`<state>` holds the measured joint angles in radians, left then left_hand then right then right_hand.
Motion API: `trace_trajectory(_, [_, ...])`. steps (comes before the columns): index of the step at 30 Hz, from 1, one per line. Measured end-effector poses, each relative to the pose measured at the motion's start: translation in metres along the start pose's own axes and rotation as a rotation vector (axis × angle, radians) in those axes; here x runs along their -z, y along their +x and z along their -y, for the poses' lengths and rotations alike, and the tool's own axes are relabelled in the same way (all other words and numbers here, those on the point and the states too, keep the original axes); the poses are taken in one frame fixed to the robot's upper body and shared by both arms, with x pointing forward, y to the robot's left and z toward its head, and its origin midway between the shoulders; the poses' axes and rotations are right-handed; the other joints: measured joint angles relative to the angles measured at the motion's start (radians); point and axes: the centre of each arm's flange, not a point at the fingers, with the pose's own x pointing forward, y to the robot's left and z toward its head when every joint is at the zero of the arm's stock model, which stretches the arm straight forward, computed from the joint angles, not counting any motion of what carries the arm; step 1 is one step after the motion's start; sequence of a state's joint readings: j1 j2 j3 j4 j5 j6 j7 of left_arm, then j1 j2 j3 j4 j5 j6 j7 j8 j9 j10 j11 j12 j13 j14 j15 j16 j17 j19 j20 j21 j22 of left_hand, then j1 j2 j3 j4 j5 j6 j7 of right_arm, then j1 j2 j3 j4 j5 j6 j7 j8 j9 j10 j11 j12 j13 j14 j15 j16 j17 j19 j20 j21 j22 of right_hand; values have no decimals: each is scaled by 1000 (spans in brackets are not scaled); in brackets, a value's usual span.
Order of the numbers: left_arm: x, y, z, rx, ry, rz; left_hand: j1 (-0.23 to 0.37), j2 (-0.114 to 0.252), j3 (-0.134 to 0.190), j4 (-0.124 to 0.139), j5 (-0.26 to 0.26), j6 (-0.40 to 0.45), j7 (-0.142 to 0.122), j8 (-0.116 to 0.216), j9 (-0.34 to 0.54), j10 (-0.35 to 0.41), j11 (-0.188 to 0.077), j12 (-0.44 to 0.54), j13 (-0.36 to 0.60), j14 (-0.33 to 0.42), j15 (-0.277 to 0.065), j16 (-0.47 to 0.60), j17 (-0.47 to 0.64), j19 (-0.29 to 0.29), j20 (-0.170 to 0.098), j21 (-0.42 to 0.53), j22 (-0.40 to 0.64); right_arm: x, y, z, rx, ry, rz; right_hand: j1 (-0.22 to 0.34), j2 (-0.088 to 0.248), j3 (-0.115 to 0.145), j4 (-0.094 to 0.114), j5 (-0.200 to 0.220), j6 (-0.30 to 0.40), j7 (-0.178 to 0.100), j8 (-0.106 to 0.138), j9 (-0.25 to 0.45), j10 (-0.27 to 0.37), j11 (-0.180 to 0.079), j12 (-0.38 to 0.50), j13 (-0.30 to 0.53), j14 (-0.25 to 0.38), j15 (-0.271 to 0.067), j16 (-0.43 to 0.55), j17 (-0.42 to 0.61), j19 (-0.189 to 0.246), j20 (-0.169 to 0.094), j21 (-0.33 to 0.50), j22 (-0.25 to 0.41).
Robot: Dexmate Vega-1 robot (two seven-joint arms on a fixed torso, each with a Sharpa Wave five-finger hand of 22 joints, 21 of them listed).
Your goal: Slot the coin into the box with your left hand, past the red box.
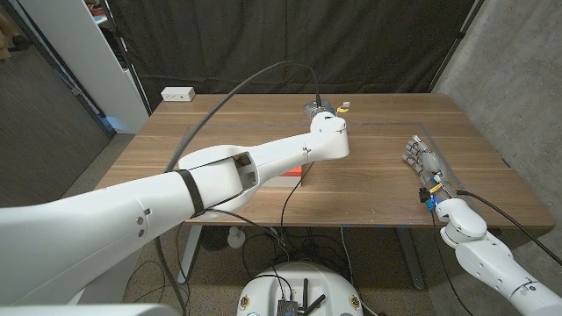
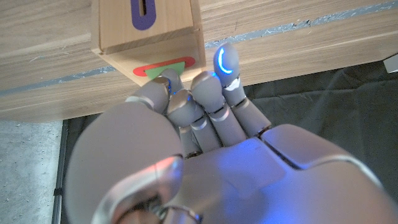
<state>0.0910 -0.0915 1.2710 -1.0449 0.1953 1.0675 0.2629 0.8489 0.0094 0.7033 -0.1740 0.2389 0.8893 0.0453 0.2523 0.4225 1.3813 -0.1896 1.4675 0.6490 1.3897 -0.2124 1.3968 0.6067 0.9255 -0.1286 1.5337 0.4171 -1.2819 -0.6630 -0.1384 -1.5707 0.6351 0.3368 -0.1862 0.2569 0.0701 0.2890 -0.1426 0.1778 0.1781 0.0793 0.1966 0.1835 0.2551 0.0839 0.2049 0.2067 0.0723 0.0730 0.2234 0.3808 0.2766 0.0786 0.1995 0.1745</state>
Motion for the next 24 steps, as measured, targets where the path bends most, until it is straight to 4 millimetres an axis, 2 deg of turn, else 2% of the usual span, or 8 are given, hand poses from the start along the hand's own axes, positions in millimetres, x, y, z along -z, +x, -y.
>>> trace_trajectory(16, [3, -6, -2, 22, -15, 6, -22, -4, -4, 4, 6, -3, 3, -28, -24, 1, -9, 0, 0, 0, 0, 0, -5, 0, 0, 0, -5, -1, -3, -2, 1, -4, 1, 0, 0, 0, 0, 0, 0, 0, 0, 0, 0, 0, 0, 0, 4, 4, 6, 0, 2, 2, 0, 0])
trace_trajectory(24, [7, -13, -14, -2, -51, 20, -26, 0, -4, 4, 13, -2, 2, -40, -37, 1, -9, 0, 4, 0, 0, 0, -4, 0, 0, 0, -3, -6, -4, -3, 1, -9, 16, 0, 0, 0, 0, 0, 0, 0, 0, 0, 0, 0, 0, 0, 4, 4, 6, 0, 4, 4, 0, 0])
